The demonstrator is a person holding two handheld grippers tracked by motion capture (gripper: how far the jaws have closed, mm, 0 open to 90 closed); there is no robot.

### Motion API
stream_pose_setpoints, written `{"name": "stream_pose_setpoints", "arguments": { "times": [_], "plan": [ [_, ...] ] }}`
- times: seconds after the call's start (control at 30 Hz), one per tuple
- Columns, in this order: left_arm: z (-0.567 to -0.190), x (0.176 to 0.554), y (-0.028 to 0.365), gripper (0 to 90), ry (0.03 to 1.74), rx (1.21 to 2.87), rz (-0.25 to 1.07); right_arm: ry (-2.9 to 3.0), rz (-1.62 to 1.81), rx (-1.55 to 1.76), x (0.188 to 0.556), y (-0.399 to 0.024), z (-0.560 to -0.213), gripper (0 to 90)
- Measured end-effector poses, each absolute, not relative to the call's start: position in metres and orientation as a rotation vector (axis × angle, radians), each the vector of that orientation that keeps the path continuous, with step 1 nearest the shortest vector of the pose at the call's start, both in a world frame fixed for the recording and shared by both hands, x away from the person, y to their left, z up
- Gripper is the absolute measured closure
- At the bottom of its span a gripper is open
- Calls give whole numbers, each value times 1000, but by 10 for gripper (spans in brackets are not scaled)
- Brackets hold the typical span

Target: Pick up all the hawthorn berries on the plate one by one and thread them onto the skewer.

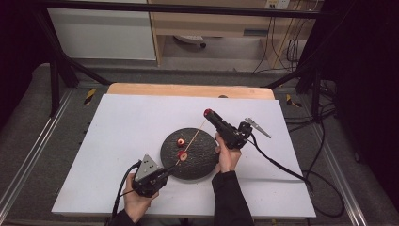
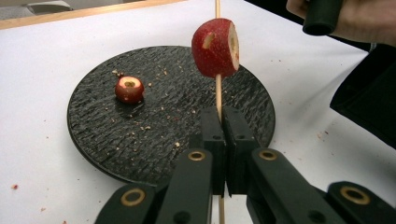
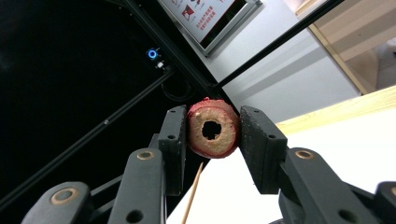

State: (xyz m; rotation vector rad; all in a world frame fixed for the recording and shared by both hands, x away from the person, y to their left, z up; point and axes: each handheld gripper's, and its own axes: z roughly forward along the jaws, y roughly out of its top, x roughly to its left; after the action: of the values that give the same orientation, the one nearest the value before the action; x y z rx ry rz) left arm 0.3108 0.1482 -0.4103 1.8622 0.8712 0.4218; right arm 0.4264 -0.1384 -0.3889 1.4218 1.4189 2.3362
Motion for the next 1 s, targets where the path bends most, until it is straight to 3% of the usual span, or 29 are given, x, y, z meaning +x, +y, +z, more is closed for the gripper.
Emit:
{"name": "stream_pose_setpoints", "arguments": {
  "times": [1.0],
  "plan": [
    [-411,309,139,881,872,1844,453,1389,2375,1427,425,-138,-389,631]
  ]
}}
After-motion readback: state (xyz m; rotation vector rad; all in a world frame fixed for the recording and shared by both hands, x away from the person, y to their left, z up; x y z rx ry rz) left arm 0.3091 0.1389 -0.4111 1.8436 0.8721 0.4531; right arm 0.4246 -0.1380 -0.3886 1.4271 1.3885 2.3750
